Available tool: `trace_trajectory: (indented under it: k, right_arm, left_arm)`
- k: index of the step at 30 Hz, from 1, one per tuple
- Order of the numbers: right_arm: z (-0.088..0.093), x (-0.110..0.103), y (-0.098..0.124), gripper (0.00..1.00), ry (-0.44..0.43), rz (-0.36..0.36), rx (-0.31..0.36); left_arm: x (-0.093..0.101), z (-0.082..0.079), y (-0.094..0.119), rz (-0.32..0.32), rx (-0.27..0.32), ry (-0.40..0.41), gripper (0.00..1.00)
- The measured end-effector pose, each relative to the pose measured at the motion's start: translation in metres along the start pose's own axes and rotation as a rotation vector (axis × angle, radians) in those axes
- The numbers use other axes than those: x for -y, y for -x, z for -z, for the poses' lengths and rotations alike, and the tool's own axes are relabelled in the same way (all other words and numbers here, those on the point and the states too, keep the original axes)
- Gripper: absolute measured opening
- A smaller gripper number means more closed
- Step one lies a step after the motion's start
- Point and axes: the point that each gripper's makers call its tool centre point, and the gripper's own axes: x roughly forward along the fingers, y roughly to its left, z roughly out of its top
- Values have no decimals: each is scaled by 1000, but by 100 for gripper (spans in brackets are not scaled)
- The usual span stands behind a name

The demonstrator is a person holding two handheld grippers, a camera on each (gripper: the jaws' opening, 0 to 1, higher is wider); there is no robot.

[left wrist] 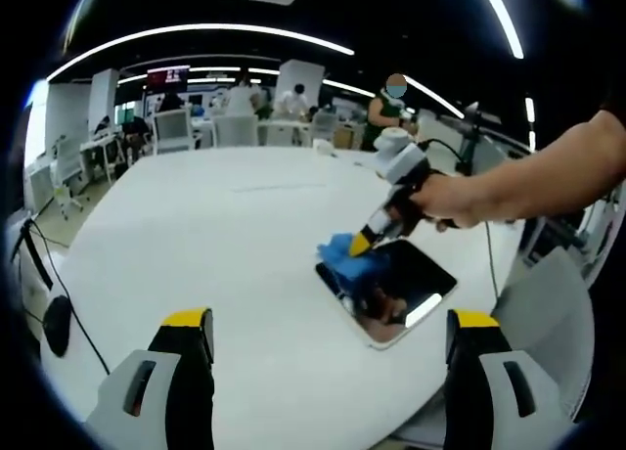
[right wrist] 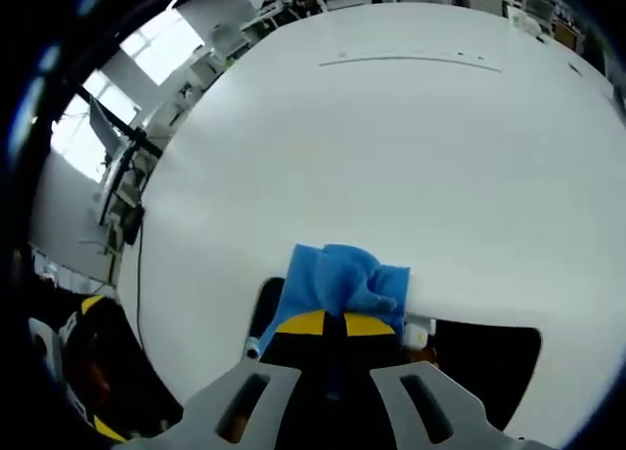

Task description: Wipe the mirror surface with the cleaning cloth until all visible marks leave the cleaned area.

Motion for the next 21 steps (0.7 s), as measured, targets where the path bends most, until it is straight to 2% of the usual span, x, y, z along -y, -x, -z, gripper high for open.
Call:
trace_trajectory:
  k: [6, 21]
  right_arm:
    - [0, 5, 1, 0, -16, 0, 2]
    - [2, 5, 3, 0, 10, 24, 12]
  left_arm:
    - [1, -3, 2, 1, 6, -5, 99]
    - [1, -6, 6, -2, 3, -18, 99]
